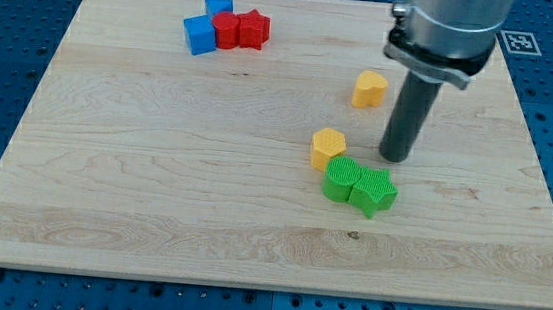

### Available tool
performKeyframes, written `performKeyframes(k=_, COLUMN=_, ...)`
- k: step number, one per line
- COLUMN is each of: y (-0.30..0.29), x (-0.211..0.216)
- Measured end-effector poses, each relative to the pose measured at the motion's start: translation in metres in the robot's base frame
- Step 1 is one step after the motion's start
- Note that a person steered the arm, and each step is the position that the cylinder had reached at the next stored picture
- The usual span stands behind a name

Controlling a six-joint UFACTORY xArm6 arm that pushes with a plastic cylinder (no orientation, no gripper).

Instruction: Slide the yellow heart to the top side of the green circle

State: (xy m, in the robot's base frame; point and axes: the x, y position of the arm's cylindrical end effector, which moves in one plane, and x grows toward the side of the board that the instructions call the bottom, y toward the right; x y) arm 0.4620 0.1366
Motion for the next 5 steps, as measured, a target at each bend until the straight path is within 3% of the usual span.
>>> performKeyframes(k=2, y=-0.005, x=-0.097)
performKeyframes(k=5, y=-0.09, x=-0.129)
